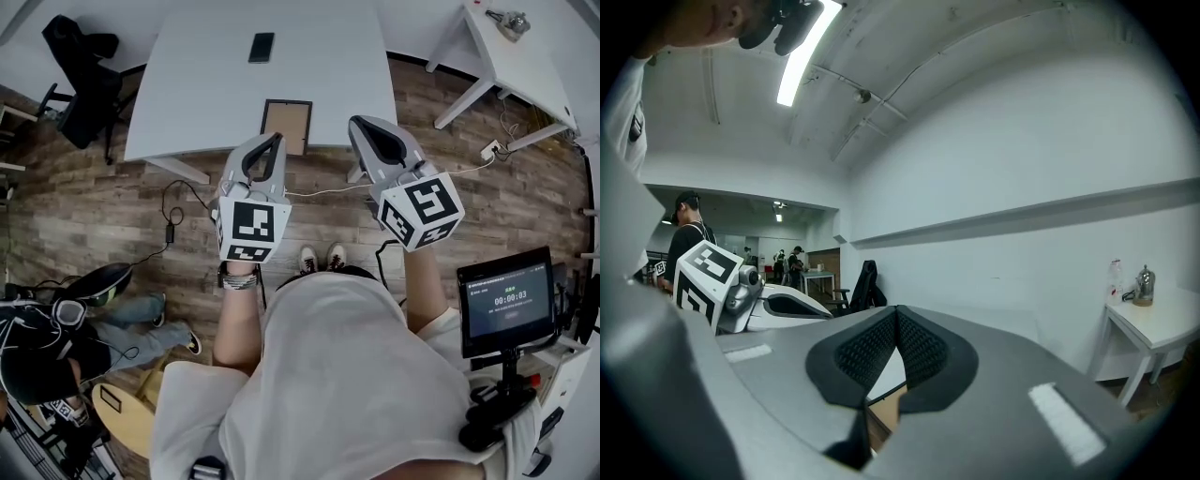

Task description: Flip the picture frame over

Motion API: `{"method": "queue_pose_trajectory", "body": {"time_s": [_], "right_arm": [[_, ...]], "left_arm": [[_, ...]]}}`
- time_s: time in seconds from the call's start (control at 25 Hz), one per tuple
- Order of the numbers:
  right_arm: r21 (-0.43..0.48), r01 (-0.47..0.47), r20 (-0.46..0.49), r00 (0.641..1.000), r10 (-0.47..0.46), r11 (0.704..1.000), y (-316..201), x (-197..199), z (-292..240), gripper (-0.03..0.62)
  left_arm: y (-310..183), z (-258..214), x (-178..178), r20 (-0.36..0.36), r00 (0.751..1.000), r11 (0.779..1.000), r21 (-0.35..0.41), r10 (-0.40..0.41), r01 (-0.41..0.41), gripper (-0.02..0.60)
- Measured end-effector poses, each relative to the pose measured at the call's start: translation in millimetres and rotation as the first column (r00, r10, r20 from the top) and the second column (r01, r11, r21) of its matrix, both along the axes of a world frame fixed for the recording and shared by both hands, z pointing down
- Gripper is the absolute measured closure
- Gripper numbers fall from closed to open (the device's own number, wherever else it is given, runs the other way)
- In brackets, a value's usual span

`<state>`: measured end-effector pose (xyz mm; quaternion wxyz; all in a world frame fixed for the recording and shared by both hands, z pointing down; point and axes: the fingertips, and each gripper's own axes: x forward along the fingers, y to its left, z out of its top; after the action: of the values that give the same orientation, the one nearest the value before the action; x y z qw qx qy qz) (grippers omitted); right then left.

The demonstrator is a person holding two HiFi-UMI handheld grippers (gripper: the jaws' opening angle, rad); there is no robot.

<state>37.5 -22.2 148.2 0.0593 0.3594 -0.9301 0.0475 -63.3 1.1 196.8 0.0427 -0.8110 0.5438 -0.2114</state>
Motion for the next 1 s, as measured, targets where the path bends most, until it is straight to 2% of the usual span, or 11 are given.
{"method": "queue_pose_trajectory", "body": {"time_s": [0.24, 0.36, 0.48, 0.68, 1.0], "right_arm": [[-0.002, 0.050, -0.018, 0.999, -0.050, 0.999, 9.7, -4.3, 10.6, 0.592], [-0.010, 0.075, -0.029, 0.997, -0.076, 0.997, 17.6, 3.9, 26.5, 0.592], [-0.037, 0.098, -0.034, 0.995, -0.099, 0.995, 7.7, 11.8, 51.7, 0.592], [-0.113, 0.112, -0.031, 0.993, -0.116, 0.987, -39.5, 10.9, 96.5, 0.592], [-0.154, 0.071, -0.061, 0.995, -0.081, 0.986, -49.6, 6.2, 115.5, 0.592]], "left_arm": [[14.7, 12.5, -5.1, 0.054, 0.998, 0.999, -0.024, -0.026, 0.027, 0.577], [24.4, 22.8, 3.0, 0.109, 0.993, 0.999, -0.036, -0.035, 0.039, 0.577], [15.7, 41.1, 11.1, 0.124, 0.992, 0.997, -0.062, -0.031, 0.039, 0.577], [-29.2, 83.2, 12.7, 0.180, 0.984, 0.988, -0.152, -0.002, 0.030, 0.543], [-38.6, 113.5, 1.7, 0.273, 0.959, 0.976, -0.218, 0.082, -0.021, 0.515]]}}
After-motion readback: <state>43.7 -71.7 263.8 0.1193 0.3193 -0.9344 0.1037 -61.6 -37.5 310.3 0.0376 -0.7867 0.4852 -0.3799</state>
